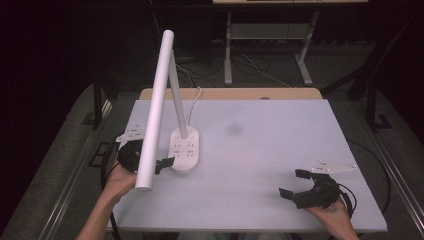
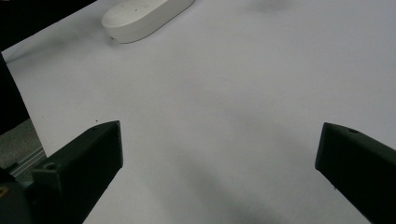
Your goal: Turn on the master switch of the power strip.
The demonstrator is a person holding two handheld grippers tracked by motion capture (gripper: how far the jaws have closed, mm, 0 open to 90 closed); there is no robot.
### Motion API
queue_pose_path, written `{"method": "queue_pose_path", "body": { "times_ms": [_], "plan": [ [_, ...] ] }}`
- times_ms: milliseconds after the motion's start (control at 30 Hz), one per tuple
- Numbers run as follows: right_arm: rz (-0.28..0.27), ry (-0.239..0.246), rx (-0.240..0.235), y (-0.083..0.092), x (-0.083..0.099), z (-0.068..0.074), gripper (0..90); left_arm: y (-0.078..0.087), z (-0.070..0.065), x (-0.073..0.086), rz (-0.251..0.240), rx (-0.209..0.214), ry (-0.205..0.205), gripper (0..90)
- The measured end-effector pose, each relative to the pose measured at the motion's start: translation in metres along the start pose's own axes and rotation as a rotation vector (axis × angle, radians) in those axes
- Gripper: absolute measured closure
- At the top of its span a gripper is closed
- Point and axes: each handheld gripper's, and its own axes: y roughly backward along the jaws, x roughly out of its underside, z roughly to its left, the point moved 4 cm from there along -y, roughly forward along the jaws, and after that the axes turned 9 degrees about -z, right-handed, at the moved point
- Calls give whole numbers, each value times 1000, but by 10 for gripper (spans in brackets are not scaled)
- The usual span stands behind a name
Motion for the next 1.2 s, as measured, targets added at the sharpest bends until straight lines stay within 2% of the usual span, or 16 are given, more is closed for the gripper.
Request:
{"method": "queue_pose_path", "body": {
  "times_ms": [500, 733, 967, 1033, 1200],
  "plan": [
    [4, 0, -1, 0, 1, 0, 2, -7, 18, -10, 36, -12, 9, 13],
    [7, -2, -4, -1, 1, 0, 2, -12, 29, -20, 55, -26, -11, 17],
    [5, -1, -4, -1, 1, -1, 2, -15, 36, -26, 57, -31, -10, 27],
    [6, -1, -4, -1, 1, -1, 2, -17, 41, -30, 69, -40, -26, 29],
    [6, -2, -3, -1, 1, -1, 2, -19, 45, -36, 66, -49, -19, 32]
  ]
}}
